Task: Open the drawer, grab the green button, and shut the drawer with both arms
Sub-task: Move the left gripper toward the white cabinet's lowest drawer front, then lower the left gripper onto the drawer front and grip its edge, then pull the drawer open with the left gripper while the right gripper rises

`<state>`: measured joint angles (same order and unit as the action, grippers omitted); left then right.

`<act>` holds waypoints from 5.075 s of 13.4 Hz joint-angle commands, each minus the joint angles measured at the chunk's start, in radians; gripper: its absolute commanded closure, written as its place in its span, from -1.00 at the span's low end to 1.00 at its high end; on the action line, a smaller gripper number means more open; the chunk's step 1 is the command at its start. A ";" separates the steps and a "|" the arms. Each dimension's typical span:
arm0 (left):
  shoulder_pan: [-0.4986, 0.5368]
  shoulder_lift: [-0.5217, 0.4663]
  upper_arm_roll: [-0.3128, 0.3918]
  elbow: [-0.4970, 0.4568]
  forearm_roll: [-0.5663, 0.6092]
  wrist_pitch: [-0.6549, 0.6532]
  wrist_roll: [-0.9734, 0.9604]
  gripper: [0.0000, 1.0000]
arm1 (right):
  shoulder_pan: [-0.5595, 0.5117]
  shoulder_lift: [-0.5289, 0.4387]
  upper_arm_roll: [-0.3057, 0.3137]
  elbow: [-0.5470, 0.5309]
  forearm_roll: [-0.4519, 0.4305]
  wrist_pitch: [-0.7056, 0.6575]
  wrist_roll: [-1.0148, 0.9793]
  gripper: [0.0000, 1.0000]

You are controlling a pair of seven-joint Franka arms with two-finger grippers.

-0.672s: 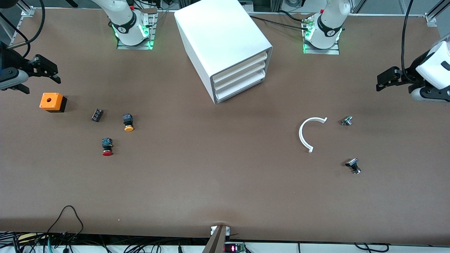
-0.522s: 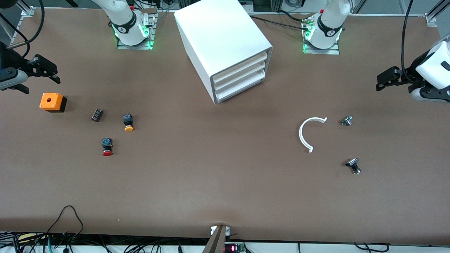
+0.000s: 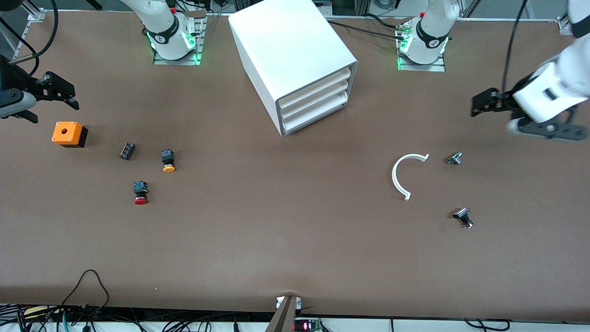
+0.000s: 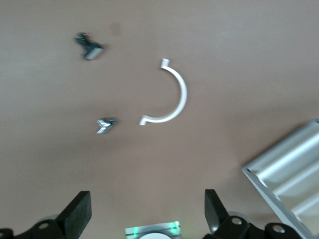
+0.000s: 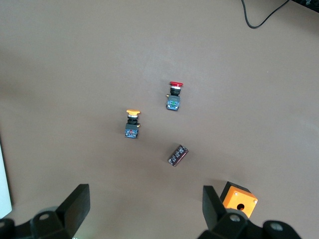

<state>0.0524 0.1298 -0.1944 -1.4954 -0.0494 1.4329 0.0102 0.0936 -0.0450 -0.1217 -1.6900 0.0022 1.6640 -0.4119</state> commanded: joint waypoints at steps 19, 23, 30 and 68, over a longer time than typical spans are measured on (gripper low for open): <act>-0.310 0.436 -0.163 -0.092 -0.322 0.415 -0.256 -0.99 | -0.009 0.011 0.004 0.023 -0.002 -0.006 0.008 -0.99; -0.312 0.510 -0.165 -0.092 -0.348 0.442 -0.253 -0.99 | -0.009 0.011 0.004 0.023 -0.002 -0.010 0.008 -0.99; -0.315 0.568 -0.165 -0.095 -0.385 0.440 -0.251 -0.94 | -0.014 0.013 0.002 0.023 -0.002 -0.010 0.008 -0.99; -0.370 0.698 -0.149 -0.049 -0.412 0.469 -0.271 0.33 | -0.008 0.011 0.007 0.030 -0.004 -0.013 0.005 -0.99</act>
<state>-0.3278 0.7753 -0.3710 -1.5770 -0.4791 1.8732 -0.2228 0.0901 -0.0437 -0.1226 -1.6855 0.0022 1.6645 -0.4113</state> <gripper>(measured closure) 0.608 0.000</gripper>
